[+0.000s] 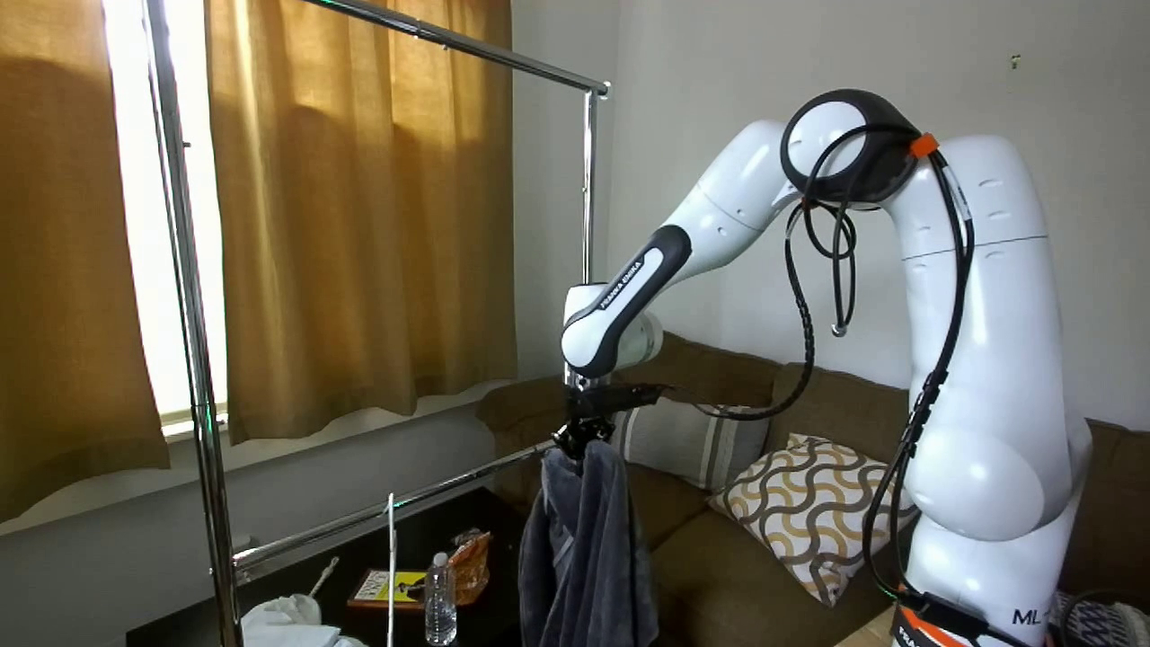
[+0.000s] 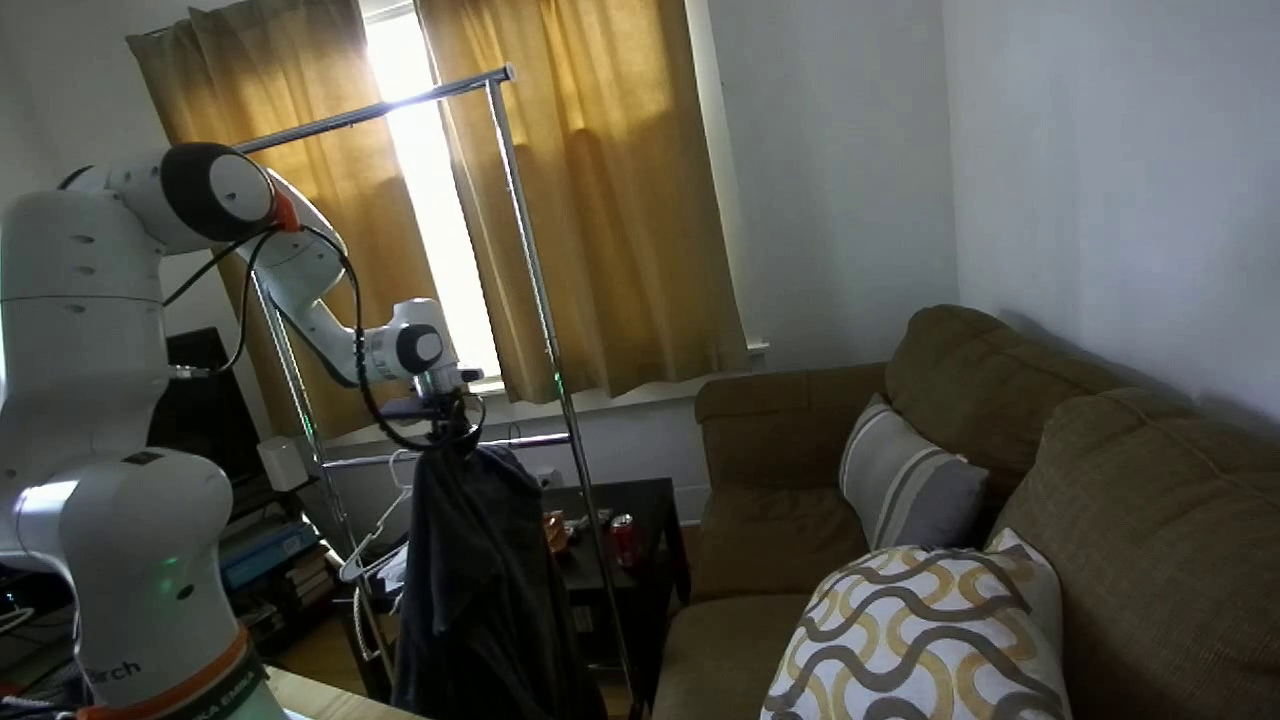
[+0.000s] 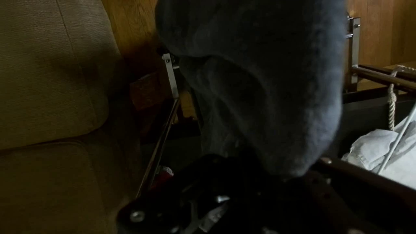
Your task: Move the hanger with the rob to the bottom rod
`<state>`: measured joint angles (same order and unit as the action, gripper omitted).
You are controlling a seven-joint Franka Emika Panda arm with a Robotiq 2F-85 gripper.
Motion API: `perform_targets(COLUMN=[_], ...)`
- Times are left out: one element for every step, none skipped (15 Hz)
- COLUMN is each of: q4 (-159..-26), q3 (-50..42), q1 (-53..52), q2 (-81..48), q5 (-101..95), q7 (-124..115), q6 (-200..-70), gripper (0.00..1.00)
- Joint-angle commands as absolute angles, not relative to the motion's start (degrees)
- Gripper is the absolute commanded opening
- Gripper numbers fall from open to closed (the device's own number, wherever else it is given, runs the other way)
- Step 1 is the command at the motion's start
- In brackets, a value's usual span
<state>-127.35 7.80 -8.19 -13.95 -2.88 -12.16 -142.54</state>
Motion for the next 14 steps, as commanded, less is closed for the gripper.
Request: perform_targets(q4=[-126.02,-126.11,-126.40,-126.58,-126.74,-127.23,-127.82,-128.14,-128.88,-129.71,-129.98,-130.36,-130.48,-130.74], q3=[7.49,7.52,7.33,7.07,7.04,6.62,6.62,6.52,6.54,6.65,6.77,7.04,7.37,7.79], q1=[-7.73,-7.68,-7.89,-8.21,-8.33,-8.84,-9.06,-9.32,-9.64,-9.89,-10.07,-10.20,-10.24,-10.11], q2=[-14.84,-14.65,-14.05,-13.40,-12.77,-11.63,-10.26,-8.87,-6.52,-4.02,-1.89,0.54,2.86,5.26], q5=[0.29,0.75,0.40,-0.06,-0.21,-1.33,-1.35,-1.47,-1.55,-1.54,-1.74,-2.05,-2.31,-2.28], q7=[-9.61,-9.16,-9.73,-10.96,-11.21,-13.08,-14.14,-15.83,-18.01,-20.50,-23.25,-25.88,-28.81,-31.61], q6=[-142.09,-141.65,-141.40,-140.72,-140.27,-139.60,-139.05,-137.91,-136.32,-134.48,-132.12,-129.40,-126.34,-123.61], gripper=[0.32,0.34,0.40,0.47,0.55,0.62,0.70,0.77,0.84,0.92,0.98,1.00,1.00,1.00])
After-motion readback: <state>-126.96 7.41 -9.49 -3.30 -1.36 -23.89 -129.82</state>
